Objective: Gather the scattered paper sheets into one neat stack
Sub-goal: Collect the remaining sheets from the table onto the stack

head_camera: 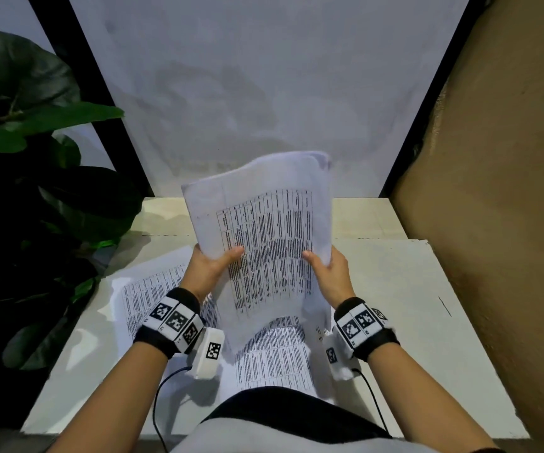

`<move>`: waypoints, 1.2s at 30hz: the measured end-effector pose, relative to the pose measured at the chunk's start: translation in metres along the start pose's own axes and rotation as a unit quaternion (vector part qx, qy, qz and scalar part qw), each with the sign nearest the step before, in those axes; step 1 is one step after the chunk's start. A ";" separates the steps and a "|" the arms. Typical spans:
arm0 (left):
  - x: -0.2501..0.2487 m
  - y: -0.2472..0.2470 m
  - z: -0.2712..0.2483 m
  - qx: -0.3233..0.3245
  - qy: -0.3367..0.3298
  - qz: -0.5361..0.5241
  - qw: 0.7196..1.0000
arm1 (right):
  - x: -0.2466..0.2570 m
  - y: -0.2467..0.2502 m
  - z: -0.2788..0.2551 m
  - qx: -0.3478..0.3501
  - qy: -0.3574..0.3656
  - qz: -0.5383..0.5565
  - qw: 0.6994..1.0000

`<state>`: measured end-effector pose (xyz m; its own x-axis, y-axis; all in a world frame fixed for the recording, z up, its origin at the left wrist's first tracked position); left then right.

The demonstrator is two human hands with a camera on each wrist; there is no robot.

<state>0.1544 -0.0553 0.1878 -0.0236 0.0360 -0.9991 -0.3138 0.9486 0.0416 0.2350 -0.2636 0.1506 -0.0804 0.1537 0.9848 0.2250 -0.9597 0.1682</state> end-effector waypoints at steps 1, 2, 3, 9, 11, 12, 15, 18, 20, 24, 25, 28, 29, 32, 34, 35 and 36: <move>-0.007 -0.001 -0.002 0.001 -0.010 0.005 1.000 | 0.005 0.000 0.000 -0.006 0.009 0.026 1.000; -0.014 -0.001 -0.004 -0.007 -0.022 0.002 1.000 | 0.009 -0.001 0.000 -0.008 0.012 0.055 0.998; -0.018 0.000 -0.006 -0.016 -0.029 -0.007 0.999 | 0.013 -0.002 -0.001 -0.005 0.014 0.081 0.997; -0.006 0.000 -0.013 -0.013 -0.039 -0.011 0.999 | 0.017 -0.009 -0.001 0.028 0.022 0.101 0.994; 0.005 0.005 -0.012 -0.031 -0.010 -0.030 0.999 | 0.011 -0.009 -0.001 0.033 0.005 0.104 0.994; 0.008 0.007 -0.012 -0.045 0.008 -0.040 0.998 | 0.009 -0.009 -0.001 0.030 0.000 0.106 0.994; 0.016 0.016 -0.012 -0.083 0.054 -0.055 0.994 | 0.015 -0.007 0.002 0.018 0.006 0.116 0.993; 0.015 0.021 -0.013 -0.090 0.052 -0.064 0.993 | 0.031 -0.004 0.005 0.025 0.033 0.123 0.992; 0.015 0.021 -0.012 -0.094 0.047 -0.073 0.992 | 0.037 -0.004 0.005 0.030 0.042 0.129 0.990; 0.026 0.017 -0.010 -0.077 0.042 -0.026 0.996 | 0.029 -0.005 0.004 0.029 0.032 0.136 0.990; 0.035 0.017 -0.008 -0.077 0.055 -0.023 0.995 | 0.023 -0.005 0.004 0.029 0.028 0.137 0.990; 0.056 0.012 -0.007 -0.066 0.099 -0.011 0.993 | -0.002 -0.010 0.004 0.053 -0.007 0.114 0.992; 0.060 0.008 -0.008 -0.057 0.108 -0.002 0.992 | -0.015 -0.014 0.002 0.072 -0.029 0.097 0.992; 0.069 0.002 -0.012 -0.074 0.133 0.000 0.988 | -0.054 -0.024 -0.006 0.103 -0.099 0.019 0.990; 0.072 0.004 -0.011 -0.093 0.136 -0.008 0.986 | -0.063 -0.023 -0.007 0.079 -0.105 -0.033 0.991; 0.074 0.006 -0.010 -0.098 0.137 -0.015 0.986 | -0.063 -0.021 -0.006 0.067 -0.102 -0.054 0.991; 0.077 0.010 -0.008 -0.099 0.138 -0.029 0.985 | -0.059 -0.021 -0.005 0.061 -0.097 -0.067 0.991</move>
<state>0.1421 -0.0454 0.1110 -0.2490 -0.1288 -0.9599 -0.5000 0.8659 0.0135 0.2300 -0.2538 0.0886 0.0683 0.3321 0.9408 0.3409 -0.8940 0.2908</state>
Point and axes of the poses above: each hand's wrist, its own z-axis towards the middle knuckle, its own y-axis out of the back of the hand, x = y × z, the point moved 7 cm from there along z, towards the middle knuckle, and after that the axes turned 2 degrees about x, right-handed, at the moved point
